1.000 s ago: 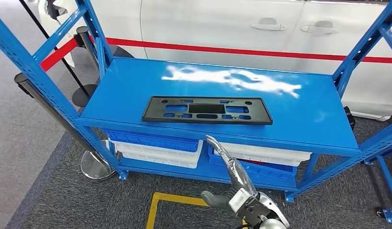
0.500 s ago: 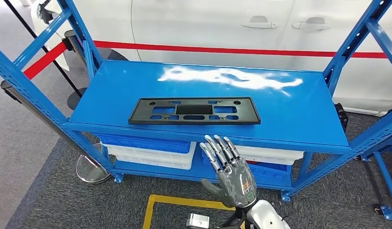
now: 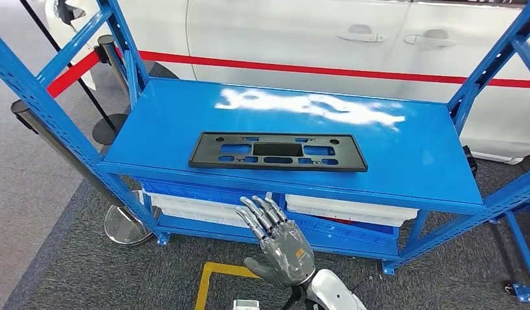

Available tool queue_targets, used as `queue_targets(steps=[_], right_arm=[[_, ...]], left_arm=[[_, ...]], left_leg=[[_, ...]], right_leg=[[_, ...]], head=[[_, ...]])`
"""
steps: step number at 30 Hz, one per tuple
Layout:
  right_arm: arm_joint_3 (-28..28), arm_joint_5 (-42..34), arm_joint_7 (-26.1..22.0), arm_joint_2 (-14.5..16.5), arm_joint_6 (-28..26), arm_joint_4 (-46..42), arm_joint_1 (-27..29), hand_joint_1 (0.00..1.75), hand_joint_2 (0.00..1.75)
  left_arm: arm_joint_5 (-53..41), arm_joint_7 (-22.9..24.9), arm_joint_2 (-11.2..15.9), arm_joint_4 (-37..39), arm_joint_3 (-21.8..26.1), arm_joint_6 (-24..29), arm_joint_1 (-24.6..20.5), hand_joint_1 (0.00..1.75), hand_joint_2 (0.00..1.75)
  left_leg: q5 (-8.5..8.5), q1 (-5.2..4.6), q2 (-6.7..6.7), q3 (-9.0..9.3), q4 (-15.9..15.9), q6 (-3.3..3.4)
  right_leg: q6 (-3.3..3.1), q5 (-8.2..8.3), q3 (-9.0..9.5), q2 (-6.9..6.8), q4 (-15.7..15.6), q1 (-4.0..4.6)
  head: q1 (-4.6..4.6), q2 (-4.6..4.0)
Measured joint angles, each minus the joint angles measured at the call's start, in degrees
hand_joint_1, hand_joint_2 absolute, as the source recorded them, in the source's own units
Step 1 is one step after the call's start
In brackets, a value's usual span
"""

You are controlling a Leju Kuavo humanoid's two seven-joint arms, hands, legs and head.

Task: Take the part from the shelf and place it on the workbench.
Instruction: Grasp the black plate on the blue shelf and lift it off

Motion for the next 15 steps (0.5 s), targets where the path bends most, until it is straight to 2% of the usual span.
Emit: queue_targets(steps=[1,2,3,6,8,10,11,12,13,15], right_arm=[[0.2,-0.1,0.0,0.2,0.0,0.3,-0.3,0.0,1.75],[0.3,-0.2,0.0,0.5,0.0,0.6,-0.6,0.0,1.75],[0.5,-0.4,0.0,0.6,0.1,0.8,-0.8,0.0,1.75],[0.7,-1.4,0.0,1.3,0.4,1.6,-1.4,0.0,1.75],[0.8,-1.9,0.1,1.9,0.7,2.2,-2.4,0.0,1.75],[0.9,-2.0,0.3,2.4,0.8,2.9,-3.3,0.0,1.75],[0.9,-2.0,0.5,2.5,0.8,3.3,-3.6,0.0,1.75],[0.9,-2.0,0.7,2.6,0.8,3.7,-3.8,0.0,1.75],[0.9,-2.0,0.9,2.8,0.8,4.0,-4.1,0.0,1.75],[0.9,-1.9,1.4,3.2,0.7,4.6,-4.8,0.0,1.75]], left_arm=[[0.0,0.0,0.0,0.0,0.0,-0.2,0.0,0.0,0.0],[0.0,0.0,0.0,0.0,0.0,-0.3,0.0,0.0,0.0],[0.1,0.0,0.0,0.0,0.1,-0.7,0.0,0.0,0.0],[0.7,-0.1,0.2,0.0,0.6,-2.6,-0.1,0.0,0.0],[0.8,-0.1,0.4,0.0,1.0,-3.7,-0.1,0.0,0.0],[0.8,-0.1,0.5,0.0,1.2,-4.4,-0.1,0.0,0.0],[0.7,0.0,0.6,0.0,1.3,-4.5,-0.1,0.0,0.0],[0.7,0.0,0.7,0.0,1.3,-4.7,0.0,0.0,0.0],[0.6,0.0,0.7,0.0,1.4,-4.8,0.0,0.0,0.0],[0.3,0.1,0.8,0.0,1.5,-5.1,0.0,0.0,0.0]], left_leg=[[-0.09,-0.13,-0.04,0.0,0.1,-0.24],[-0.16,-0.21,-0.05,-0.04,0.1,-0.5],[-0.19,-0.27,-0.05,-0.07,0.1,-0.83],[-0.83,-0.13,0.04,-0.23,0.7,-1.8],[-3.62,0.04,0.1,-2.26,5.4,-2.31],[-6.99,0.13,0.11,-5.84,12.9,-2.78],[-7.55,0.22,0.11,-7.1,15.4,-2.98],[-6.98,0.34,0.12,-7.43,15.8,-3.12],[-5.35,0.5,0.13,-6.65,13.9,-3.24],[-1.49,0.79,0.18,-3.17,6.4,-3.4]], right_leg=[[-0.33,1.02,1.44,-0.03,-3.1,0.12],[-0.59,1.36,2.2,-0.03,-4.8,0.28],[-0.75,1.22,2.37,-0.02,-5.4,0.41],[-1.47,1.61,2.59,-0.03,-6.1,0.09],[-1.99,1.79,2.79,-0.15,-6.5,-0.17],[-2.18,1.74,2.78,-0.21,-6.5,-0.16],[-2.18,1.71,2.8,-0.23,-6.5,-0.16],[-2.13,1.66,2.83,-0.22,-6.4,-0.19],[-2.02,1.58,2.9,-0.19,-6.3,-0.24],[-1.57,1.25,3.06,-0.11,-6.0,-0.28]], head=[[-0.01,0.0],[-0.01,0.0],[-0.03,0.0],[-0.06,0.0],[-0.25,0.0],[-0.43,0.0],[-0.45,0.0],[-0.46,0.0],[-0.48,0.0],[-0.5,0.0]])
